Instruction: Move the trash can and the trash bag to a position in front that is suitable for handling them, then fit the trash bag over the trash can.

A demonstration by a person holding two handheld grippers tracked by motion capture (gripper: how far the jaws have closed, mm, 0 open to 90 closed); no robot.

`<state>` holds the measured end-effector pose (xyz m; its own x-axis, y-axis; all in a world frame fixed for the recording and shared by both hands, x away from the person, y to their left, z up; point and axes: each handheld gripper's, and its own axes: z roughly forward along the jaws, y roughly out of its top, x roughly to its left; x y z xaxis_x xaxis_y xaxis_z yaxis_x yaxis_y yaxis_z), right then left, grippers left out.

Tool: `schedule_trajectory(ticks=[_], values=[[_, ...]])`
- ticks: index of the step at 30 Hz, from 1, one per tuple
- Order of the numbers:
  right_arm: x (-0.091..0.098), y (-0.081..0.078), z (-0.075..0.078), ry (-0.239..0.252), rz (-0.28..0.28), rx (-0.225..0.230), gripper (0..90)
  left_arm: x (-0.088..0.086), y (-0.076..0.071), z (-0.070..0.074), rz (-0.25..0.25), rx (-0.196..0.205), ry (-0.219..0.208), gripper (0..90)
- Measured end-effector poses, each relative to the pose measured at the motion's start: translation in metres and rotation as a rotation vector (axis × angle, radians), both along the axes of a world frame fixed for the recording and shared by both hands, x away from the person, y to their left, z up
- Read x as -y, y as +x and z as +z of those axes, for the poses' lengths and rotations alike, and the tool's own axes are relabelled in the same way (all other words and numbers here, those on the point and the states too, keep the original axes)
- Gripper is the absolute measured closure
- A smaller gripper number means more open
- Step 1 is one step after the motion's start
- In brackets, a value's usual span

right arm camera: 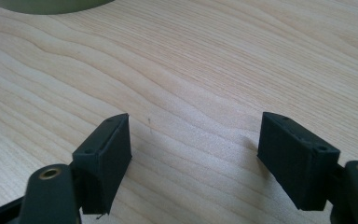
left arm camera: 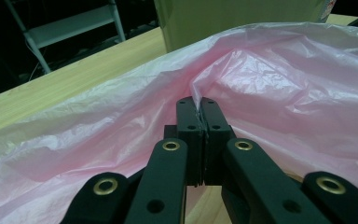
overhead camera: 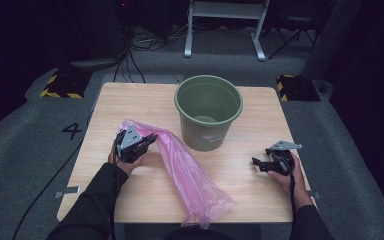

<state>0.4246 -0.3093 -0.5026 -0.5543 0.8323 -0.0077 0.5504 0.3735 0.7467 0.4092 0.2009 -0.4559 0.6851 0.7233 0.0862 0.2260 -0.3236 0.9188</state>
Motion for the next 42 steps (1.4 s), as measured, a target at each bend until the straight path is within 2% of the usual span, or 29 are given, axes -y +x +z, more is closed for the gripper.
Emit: schedule_trajectory(ticks=[8, 20, 26, 29, 32, 35, 42], values=[[0.0, 0.0, 0.0, 0.002, 0.0, -0.001, 25.8, 0.001, -0.004, 0.007, -0.004, 0.025, -0.012, 88.8], [0.0, 0.0, 0.0, 0.001, 0.001, -0.001, 25.9, 0.001, -0.011, 0.025, -0.032, 0.103, -0.051, 88.8], [0.001, -0.001, 0.0, 0.003, 0.002, -0.001, 25.9, -0.002, -0.008, 0.025, -0.036, 0.103, -0.039, 88.8], [0.001, -0.002, 0.0, 0.005, 0.002, -0.003, 26.0, -0.005, -0.007, 0.029, -0.046, 0.101, -0.051, 88.8], [0.001, -0.002, 0.0, 0.005, 0.003, -0.003, 26.1, -0.005, -0.007, 0.033, -0.053, 0.114, -0.049, 88.7], [0.001, -0.002, 0.0, 0.006, 0.002, -0.003, 26.3, -0.004, -0.008, 0.041, -0.065, 0.127, -0.082, 88.8], [0.001, -0.003, 0.0, 0.004, -0.003, -0.002, 26.2, -0.003, -0.006, 0.053, -0.089, 0.14, -0.105, 88.8]])
